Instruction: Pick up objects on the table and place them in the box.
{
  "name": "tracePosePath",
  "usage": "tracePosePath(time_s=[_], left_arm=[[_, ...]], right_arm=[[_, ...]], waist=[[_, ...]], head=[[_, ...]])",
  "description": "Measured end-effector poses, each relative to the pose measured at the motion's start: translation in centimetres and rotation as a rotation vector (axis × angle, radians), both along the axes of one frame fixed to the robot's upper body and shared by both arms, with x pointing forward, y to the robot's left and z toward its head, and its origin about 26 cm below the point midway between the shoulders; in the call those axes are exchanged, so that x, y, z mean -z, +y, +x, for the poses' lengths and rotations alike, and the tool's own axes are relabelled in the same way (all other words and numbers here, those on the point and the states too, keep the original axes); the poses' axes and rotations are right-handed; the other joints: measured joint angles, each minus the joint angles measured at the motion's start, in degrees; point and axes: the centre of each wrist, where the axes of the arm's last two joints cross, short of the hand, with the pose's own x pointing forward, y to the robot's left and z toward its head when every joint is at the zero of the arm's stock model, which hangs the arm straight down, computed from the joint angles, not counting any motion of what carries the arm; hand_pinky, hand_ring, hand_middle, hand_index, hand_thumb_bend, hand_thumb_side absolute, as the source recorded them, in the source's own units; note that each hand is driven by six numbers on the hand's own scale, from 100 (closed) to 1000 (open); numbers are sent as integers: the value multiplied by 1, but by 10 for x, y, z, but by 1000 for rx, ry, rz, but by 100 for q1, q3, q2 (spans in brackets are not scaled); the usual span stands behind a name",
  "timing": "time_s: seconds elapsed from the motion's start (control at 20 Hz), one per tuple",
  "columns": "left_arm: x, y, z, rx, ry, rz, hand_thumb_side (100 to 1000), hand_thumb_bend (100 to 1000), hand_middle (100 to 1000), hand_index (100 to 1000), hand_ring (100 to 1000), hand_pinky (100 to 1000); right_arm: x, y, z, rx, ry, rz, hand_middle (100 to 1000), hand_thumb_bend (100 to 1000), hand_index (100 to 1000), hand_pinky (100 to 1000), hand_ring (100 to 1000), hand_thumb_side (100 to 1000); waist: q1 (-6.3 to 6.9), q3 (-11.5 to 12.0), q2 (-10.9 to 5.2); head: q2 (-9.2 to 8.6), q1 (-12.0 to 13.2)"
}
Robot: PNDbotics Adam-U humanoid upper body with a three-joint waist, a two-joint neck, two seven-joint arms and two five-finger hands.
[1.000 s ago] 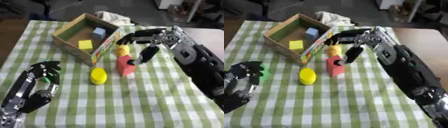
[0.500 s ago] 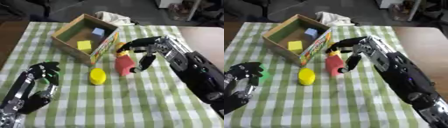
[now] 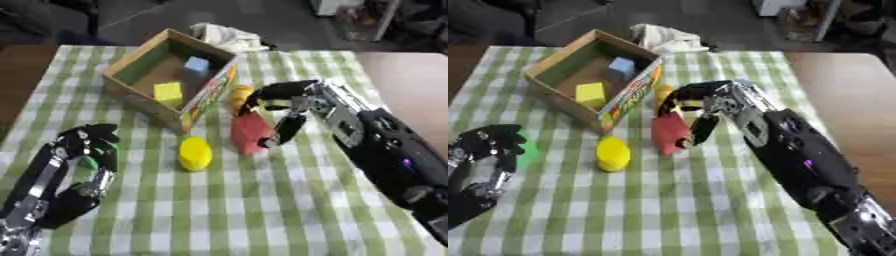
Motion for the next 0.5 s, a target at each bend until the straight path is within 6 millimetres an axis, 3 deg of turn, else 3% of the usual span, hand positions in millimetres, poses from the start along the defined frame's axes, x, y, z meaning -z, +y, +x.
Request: tracePosePath(time_s=[0.2, 0.5], left_arm=[[0, 0, 0, 1, 0, 0, 595, 100, 635, 832, 613, 505], [2, 0, -1, 3, 4, 2, 598, 100, 635, 832, 613, 505]], right_arm=[[-14, -3, 5, 46, -80, 81, 483, 232, 622, 823, 772, 100], [-58, -4, 20, 120, -168, 253, 467, 185, 607, 794, 728, 100]], waist=[[23, -11, -2], [39, 83, -16]], head=[[0, -1], [0, -41]])
